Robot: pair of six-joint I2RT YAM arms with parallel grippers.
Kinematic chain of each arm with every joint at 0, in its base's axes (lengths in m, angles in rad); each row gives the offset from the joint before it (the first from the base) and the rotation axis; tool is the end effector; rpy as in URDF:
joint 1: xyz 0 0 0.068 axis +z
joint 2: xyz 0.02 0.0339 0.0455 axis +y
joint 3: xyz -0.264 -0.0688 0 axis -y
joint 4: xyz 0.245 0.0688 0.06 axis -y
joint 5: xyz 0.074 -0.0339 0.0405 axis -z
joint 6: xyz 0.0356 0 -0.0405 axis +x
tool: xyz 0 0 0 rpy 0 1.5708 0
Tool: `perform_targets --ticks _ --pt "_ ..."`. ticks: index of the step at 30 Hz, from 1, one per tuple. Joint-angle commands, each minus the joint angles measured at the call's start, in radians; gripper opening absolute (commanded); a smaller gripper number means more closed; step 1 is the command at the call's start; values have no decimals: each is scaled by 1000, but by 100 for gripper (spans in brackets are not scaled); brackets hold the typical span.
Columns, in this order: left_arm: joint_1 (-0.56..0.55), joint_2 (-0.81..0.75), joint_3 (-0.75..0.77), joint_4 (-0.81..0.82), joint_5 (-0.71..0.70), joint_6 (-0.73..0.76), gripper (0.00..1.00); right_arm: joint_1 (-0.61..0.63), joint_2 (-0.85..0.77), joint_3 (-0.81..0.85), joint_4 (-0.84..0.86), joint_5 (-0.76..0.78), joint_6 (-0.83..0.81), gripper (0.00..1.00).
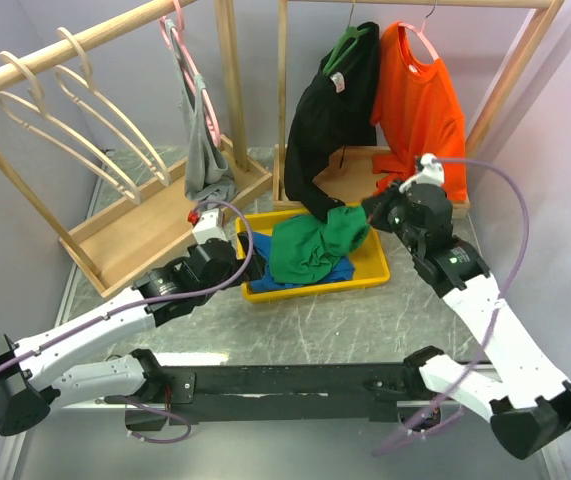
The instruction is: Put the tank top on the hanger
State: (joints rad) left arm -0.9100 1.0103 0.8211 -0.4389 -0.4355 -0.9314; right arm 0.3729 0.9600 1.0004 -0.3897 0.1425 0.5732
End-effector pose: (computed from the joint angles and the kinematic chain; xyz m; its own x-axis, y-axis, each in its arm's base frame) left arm 0.1454 -0.1625 0.2875 -0.6215 -0.3860 -0.6817 0.0127 0.8651 -0.5014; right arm 0.2008 0.0731 0.3622 -0.3960 0.4215 -0.8158 -0.0257 0.8830 0.4687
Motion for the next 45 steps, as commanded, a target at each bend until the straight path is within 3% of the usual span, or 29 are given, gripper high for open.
perform_targets --ticks 1,5,9,12,17,19,20,22,23,26,31,38,45 --pt "13 -12 69 -27 -34 20 99 189 22 232 -63 -3 -36 0" --pt "26 -16 98 -53 -54 14 99 389 36 333 -138 103 -44 0" --pt "55 -35 108 -46 -65 20 100 514 -41 282 -143 151 8 0" --pt "69 -30 121 -35 -45 40 99 537 -116 118 -143 128 86 0" --pt "72 8 128 35 77 140 99 570 -251 -351 -33 25 266 0" --pt "72 49 133 74 133 187 96 583 -254 -492 15 -9 327 10" --pt "72 65 138 86 185 203 95 590 -257 -522 26 -12 341 25" --pt "71 111 144 103 240 227 91 607 -270 -575 38 3 369 42" --pt "69 123 144 109 291 235 90 607 -291 -580 29 18 373 56" --pt "34 162 127 108 310 256 86 606 -334 -585 -46 158 407 70" --pt "-98 166 66 105 284 224 77 517 -351 -595 -55 243 401 67" --pt "-253 174 -31 166 281 76 70 229 -354 -648 47 105 272 65" --pt "-403 362 -14 201 124 -131 75 196 -285 -672 127 77 228 64"
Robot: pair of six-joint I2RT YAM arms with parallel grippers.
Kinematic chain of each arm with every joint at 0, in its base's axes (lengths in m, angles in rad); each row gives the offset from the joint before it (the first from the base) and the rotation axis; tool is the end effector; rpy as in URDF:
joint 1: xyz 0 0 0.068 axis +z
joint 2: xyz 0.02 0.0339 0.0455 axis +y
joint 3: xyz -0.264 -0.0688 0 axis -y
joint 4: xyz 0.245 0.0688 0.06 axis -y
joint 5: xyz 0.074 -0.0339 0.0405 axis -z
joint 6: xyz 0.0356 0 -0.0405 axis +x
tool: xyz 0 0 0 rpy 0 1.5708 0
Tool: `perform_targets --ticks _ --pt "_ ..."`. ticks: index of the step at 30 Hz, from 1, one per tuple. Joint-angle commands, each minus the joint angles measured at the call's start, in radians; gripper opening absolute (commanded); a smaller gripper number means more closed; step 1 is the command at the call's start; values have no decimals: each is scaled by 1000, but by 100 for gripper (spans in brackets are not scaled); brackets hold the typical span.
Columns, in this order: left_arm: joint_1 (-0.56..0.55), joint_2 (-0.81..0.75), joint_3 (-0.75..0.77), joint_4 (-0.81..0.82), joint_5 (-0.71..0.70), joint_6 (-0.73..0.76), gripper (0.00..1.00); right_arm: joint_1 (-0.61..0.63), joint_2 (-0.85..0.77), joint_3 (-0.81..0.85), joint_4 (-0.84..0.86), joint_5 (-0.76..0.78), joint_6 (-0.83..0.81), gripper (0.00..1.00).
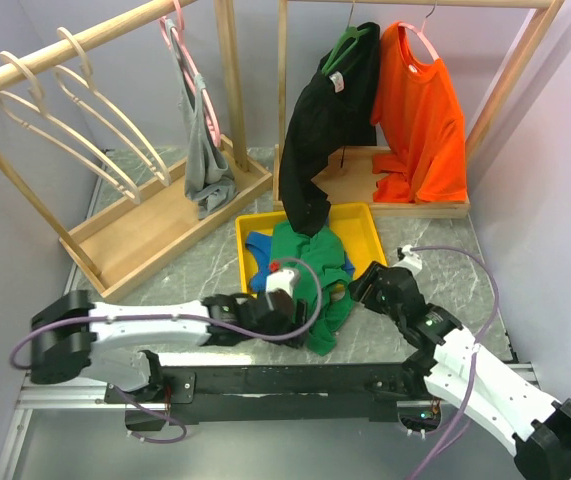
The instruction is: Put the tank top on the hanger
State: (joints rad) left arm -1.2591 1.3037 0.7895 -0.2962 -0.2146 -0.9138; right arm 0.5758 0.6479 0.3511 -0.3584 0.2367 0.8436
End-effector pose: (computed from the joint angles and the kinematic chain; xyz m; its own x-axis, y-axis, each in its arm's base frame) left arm 0.0894 -0.2529 0.2211 -0.8365 0.0733 -0.5431 0.3645 0.8144 -0.4515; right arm 0.1282 0.0733 0.1924 -0.6187 0.4642 -0.6339 0.1336 0.8572 0.4974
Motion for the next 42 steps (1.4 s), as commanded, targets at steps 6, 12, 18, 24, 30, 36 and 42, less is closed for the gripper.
perform_targets --ticks 6,12,18,24,30,36,42 --pt "-88 187 20 138 -164 -273 79 -7 44 -60 183 -51 -40 61" --pt "-92 206 -6 238 -239 -318 75 -5 87 -58 226 -56 -54 59" --pt "-94 224 -13 253 -261 -323 48 -7 113 -61 266 -33 -63 55" --pt "-95 131 -7 103 -327 -333 4 -7 85 -6 196 10 -74 12" --pt "-95 -61 106 -150 -525 -280 1 -4 6 155 84 49 -126 0" --pt "-51 -162 421 -324 -768 -53 1 -5 13 477 50 75 -193 0" --pt "36 -182 730 3 -815 467 1 -4 198 903 41 102 -293 0"
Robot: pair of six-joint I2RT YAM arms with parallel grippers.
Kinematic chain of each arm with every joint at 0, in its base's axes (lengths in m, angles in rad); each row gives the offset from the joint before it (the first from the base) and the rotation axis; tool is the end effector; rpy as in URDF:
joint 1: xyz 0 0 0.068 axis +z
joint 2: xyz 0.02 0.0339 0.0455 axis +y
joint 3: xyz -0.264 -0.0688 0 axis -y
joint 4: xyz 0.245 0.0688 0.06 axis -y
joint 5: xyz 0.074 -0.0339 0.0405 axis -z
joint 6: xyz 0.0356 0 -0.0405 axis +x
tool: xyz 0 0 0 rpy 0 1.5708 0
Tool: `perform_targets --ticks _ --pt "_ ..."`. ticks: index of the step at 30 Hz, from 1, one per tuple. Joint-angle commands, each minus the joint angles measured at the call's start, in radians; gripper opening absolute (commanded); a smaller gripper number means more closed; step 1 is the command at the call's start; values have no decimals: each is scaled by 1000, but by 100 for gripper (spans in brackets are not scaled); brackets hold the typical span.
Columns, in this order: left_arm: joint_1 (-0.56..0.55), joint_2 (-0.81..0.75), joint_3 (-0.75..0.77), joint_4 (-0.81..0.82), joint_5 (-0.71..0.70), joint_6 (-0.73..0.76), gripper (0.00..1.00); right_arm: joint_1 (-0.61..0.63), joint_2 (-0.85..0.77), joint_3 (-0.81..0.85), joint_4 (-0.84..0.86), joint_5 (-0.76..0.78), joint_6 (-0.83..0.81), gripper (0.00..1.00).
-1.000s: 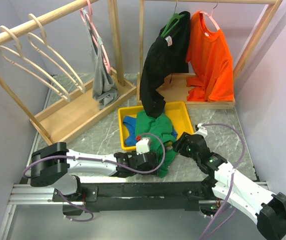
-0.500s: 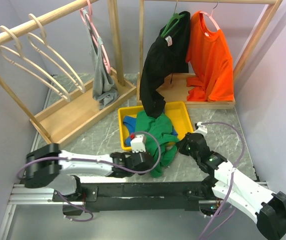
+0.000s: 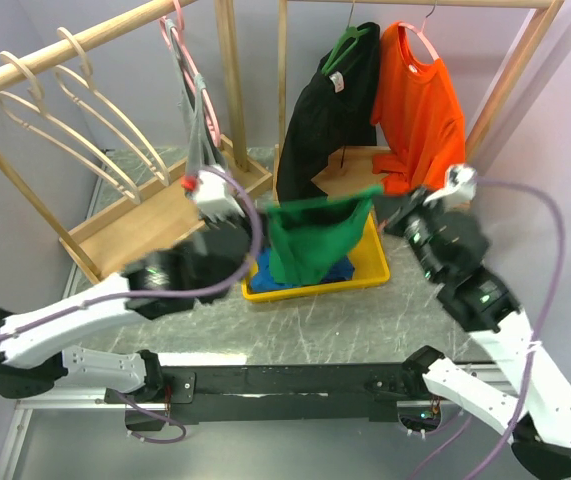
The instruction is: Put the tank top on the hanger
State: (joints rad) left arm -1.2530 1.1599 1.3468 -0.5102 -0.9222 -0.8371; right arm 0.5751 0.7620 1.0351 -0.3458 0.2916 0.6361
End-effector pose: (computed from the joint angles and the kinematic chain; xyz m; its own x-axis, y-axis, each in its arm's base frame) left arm 0.1003 -0.2141 0.4297 -0.3173 -0.4712 -0.8230 0.1524 0.8312 -0.5347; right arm 0.1369 0.0766 0.4118 -0.2156 0.5383 -0.8147 -0.1893 0.7954 0.5757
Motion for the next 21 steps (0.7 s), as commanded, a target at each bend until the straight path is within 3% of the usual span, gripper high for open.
perform_targets --ticks 1,7,13,17,21 --pt "32 -28 213 248 -75 499 1 -6 104 270 22 47 -107 0" --pt "32 72 553 317 72 729 1 -3 235 624 7 29 -173 0" --pt "32 155 794 312 174 806 1 -4 339 948 -38 5 -193 0" --pt "32 158 821 268 181 796 1 -4 367 1002 -87 -25 -179 0" --pt "32 103 647 199 142 712 1 -4 282 838 -104 -19 -142 0"
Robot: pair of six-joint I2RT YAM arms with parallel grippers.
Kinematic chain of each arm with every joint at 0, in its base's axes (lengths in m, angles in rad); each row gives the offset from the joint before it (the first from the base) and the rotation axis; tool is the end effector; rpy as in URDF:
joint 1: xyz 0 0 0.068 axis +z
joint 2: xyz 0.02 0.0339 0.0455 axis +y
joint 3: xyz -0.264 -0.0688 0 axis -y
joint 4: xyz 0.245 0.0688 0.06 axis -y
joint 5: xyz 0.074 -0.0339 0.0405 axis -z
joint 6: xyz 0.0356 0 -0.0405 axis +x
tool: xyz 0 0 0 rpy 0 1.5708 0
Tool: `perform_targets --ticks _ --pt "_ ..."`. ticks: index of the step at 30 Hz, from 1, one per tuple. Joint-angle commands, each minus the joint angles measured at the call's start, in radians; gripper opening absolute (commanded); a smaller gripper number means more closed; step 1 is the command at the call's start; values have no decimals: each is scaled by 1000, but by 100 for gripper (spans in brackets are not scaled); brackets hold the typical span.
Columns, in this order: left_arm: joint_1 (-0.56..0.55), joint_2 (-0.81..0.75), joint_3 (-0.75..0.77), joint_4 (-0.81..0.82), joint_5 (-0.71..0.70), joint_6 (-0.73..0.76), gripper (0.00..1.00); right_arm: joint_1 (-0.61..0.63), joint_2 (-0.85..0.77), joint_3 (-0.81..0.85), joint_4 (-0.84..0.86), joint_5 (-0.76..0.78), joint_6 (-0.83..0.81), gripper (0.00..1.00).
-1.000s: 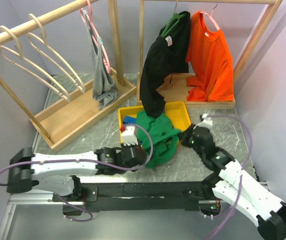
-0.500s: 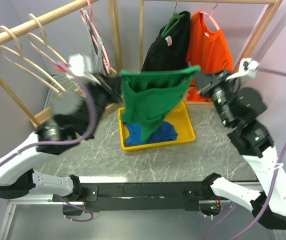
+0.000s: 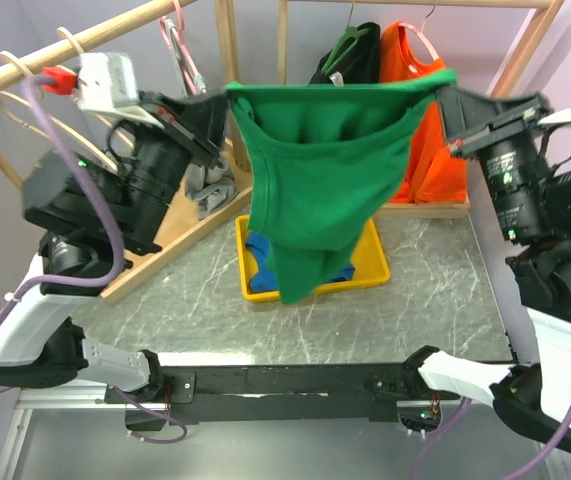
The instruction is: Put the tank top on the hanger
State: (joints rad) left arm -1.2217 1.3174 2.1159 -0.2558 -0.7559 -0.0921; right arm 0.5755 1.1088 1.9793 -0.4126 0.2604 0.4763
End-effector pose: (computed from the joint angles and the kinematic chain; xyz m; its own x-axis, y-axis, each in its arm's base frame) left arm 0.0802 -0.1489 0.6380 0.1315 -0.5569 -0.8201 0.4970 0.7528 -0.4315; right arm 0.0986 0.0530 0.6237 0.1773 0.6431 -0.7450 -0.4652 0.7218 0.5124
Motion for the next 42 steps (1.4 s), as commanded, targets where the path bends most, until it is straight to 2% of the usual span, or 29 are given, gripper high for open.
perform_targets --ticks 1,2,3,4,5,6,7,10,11,12,14,18,20,22,23,25,26,27,29,30,32,34,37,38,40,41,42 --pt "5 -91 -176 -66 -40 -93 1 -5 -88 -226 -32 7 54 0" --pt "10 -108 -225 -85 -36 -133 1 -5 -114 -297 -29 -25 77 0" --pt "19 -125 -328 -142 -27 -235 1 -5 -165 -375 -9 -47 99 0" --pt "51 -159 -385 -167 15 -285 1 -5 -190 -539 4 -70 137 0" --pt "74 -176 -446 -193 45 -329 1 -3 -213 -619 15 -84 153 0" --pt "102 -194 -579 -215 76 -413 1 -5 -240 -699 30 -98 163 0" --pt "167 -231 -652 -214 134 -457 1 -3 -250 -846 37 -87 177 0" --pt "316 -289 -936 -121 315 -567 1 -6 -248 -1073 70 -82 191 0" --pt "342 -293 -992 -96 411 -584 1 -8 -242 -1114 83 -76 197 0" --pt "362 -290 -1078 -71 438 -610 1 -6 -225 -1148 107 -73 202 0" --pt "392 -261 -1129 -21 505 -621 3 -8 -199 -1208 129 -72 197 0" --pt "392 -193 -1180 36 573 -638 8 -8 -63 -1197 126 -49 167 0" --pt "392 -165 -1171 33 573 -635 14 -9 -26 -1174 123 -61 153 0" --pt "392 -162 -1159 18 557 -629 34 -9 -9 -1169 133 -79 150 2" --pt "392 -165 -1153 13 550 -623 42 -8 -12 -1171 141 -87 148 11" --pt "392 -184 -1133 -3 552 -601 52 -9 -29 -1165 146 -89 142 21" --pt "392 -190 -1116 -10 561 -592 57 -9 -33 -1160 140 -89 139 32" --pt "392 -196 -1108 -16 581 -586 68 -9 -46 -1153 127 -84 131 37" --pt "390 -213 -1068 -11 697 -578 75 -6 -61 -1139 120 -93 125 49" --pt "387 -227 -1053 -5 729 -581 80 -8 -81 -1137 115 -101 122 51" --pt "366 -237 -980 -10 747 -575 81 -8 -99 -1133 110 -102 123 59" --pt "347 -241 -909 -58 727 -554 83 -6 -130 -1137 106 -108 125 61" --pt "340 -215 -745 -161 627 -515 86 -8 -159 -1143 97 -110 124 65" --pt "340 -202 -655 -193 510 -506 86 -6 -170 -1146 95 -110 124 65" --pt "340 -156 -564 -258 394 -477 88 -8 -179 -1157 89 -110 124 66" --pt "340 -138 -469 -307 326 -466 89 -8 -191 -1162 89 -109 124 66" --pt "340 -104 -426 -324 217 -436 90 -6 -198 -1168 90 -108 125 66"
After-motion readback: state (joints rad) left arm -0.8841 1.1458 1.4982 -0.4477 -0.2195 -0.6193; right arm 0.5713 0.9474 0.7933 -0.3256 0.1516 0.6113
